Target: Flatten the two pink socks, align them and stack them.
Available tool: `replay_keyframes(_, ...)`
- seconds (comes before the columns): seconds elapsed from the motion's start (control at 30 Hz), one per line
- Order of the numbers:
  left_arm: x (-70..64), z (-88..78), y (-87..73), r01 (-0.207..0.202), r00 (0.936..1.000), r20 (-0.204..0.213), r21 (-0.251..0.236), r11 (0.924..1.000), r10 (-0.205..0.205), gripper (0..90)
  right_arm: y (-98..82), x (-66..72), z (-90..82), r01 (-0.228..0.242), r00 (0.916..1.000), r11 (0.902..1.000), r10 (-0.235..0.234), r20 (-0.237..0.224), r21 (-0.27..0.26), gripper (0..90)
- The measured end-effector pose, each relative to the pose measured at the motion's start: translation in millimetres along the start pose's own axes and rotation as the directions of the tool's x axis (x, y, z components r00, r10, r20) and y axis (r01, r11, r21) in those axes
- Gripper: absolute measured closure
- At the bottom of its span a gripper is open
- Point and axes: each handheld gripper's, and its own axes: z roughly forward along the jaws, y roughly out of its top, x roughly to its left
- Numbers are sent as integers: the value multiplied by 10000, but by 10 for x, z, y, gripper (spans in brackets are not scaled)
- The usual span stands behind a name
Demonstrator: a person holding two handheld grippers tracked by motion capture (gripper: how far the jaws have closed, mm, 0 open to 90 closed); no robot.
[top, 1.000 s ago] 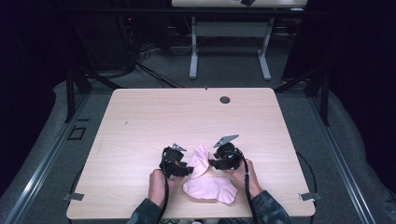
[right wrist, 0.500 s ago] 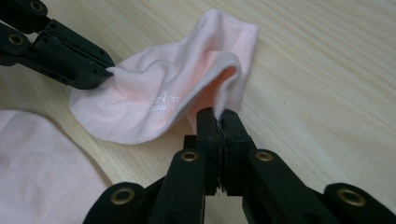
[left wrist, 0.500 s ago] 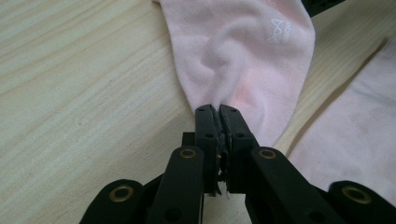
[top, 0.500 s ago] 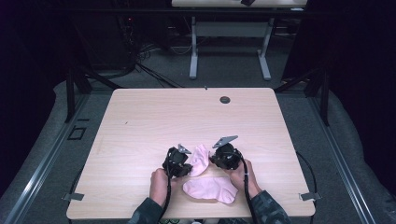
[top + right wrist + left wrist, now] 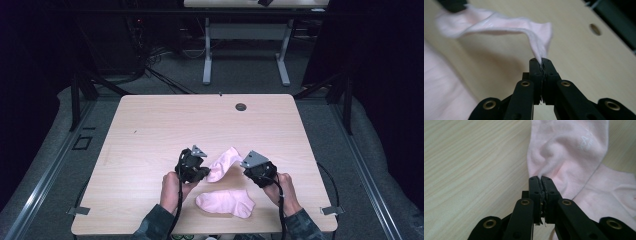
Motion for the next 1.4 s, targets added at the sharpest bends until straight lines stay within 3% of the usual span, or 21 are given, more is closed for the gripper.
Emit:
replay_keyframes(0.07, 48, 72, -36, -40, 10000, -34, 384, 9993, 41, 869, -80, 21, 91, -243, 9915, 9971, 332, -1258, 715, 747)
replay_keyframes(0.1, 68, 97, -59, -15, 9999, -118, 489, 9988, 21, 862, -130, 6, 133, -373, 9802, 9945, 555, -1901, 979, 698)
replay_keyframes(0.17, 115, 108, -100, 124, 9997, -199, 550, 9984, -113, 816, -225, -45, 184, -1026, 9516, 9898, 1265, -2801, 985, 615)
replay_keyframes(0.23, 155, 83, -131, 384, 9989, -299, 480, 9981, -370, 714, -283, -146, 168, -1773, 9128, 9796, 1997, -3563, 948, 551)
replay_keyframes(0.27, 169, 65, -143, 486, 9981, -397, 455, 9978, -468, 667, -302, -198, 150, -2046, 9020, 9754, 2204, -3713, 821, 542)
replay_keyframes(0.33, 186, 21, -165, 694, 9962, -558, 332, 9970, -674, 583, -322, -300, 125, -2638, 8930, 9628, 2668, -3624, 587, 527)
replay_keyframes(0.4, 184, -6, -185, 824, 9952, -562, 312, 9961, -805, 546, -322, -382, 137, -3105, 8987, 9493, 3102, -3100, 497, 538)
replay_keyframes(0.47, 161, 8, -203, 884, 9950, -506, 440, 9951, -862, 528, -301, -436, 207, -3434, 8938, 9367, 3483, -2824, 684, 540)
replay_keyframes(0.57, 112, 71, -219, 736, 9959, -585, 670, 9950, -697, 517, -266, -459, 376, -3395, 8968, 9329, 3595, -2579, 1202, 562)
replay_keyframes(0.6, 94, 92, -221, 638, 9964, -607, 716, 9954, -595, 520, -256, -442, 441, -3514, 8930, 9273, 3733, -2513, 1287, 571)
replay_keyframes(0.73, 53, 156, -226, 294, 9971, -729, 868, 9958, -231, 577, -252, -401, 558, -3310, 9015, 9281, 3644, -2335, 1703, 619)
replay_keyframes(0.77, 46, 167, -228, 249, 9973, -706, 904, 9956, -185, 592, -260, -381, 578, -3436, 8980, 9245, 3749, -2303, 1651, 624)
replay_keyframes(0.9, 27, 188, -225, 155, 9969, -779, 967, 9952, -79, 631, -280, -366, 599, -3405, 8991, 9238, 3744, -2270, 1751, 653)
replay_keyframes(1.0, 5, 194, -215, -20, 9965, -833, 1033, 9946, 106, 656, -283, -357, 599, -3170, 9108, 9296, 3537, -2129, 1881, 670)
replay_keyframes(1.07, -11, 194, -213, -145, 9959, -876, 1080, 9940, 240, 675, -284, -340, 607, -3259, 9078, 9285, 3600, -2151, 1781, 675)
replay_keyframes(1.1, -16, 194, -214, -160, 9961, -849, 1071, 9941, 252, 684, -280, -346, 602, -3134, 9134, 9310, 3495, -2089, 1873, 678)
replay_keyframes(1.33, -35, 204, -221, -334, 9966, -721, 928, 9951, 402, 795, -287, -319, 588, -2757, 9269, 9449, 3100, -2118, 1765, 747)
replay_keyframes(1.4, -44, 206, -228, -373, 9961, -765, 884, 9954, 441, 827, -299, -308, 586, -2758, 9261, 9474, 3072, -2189, 1624, 769)
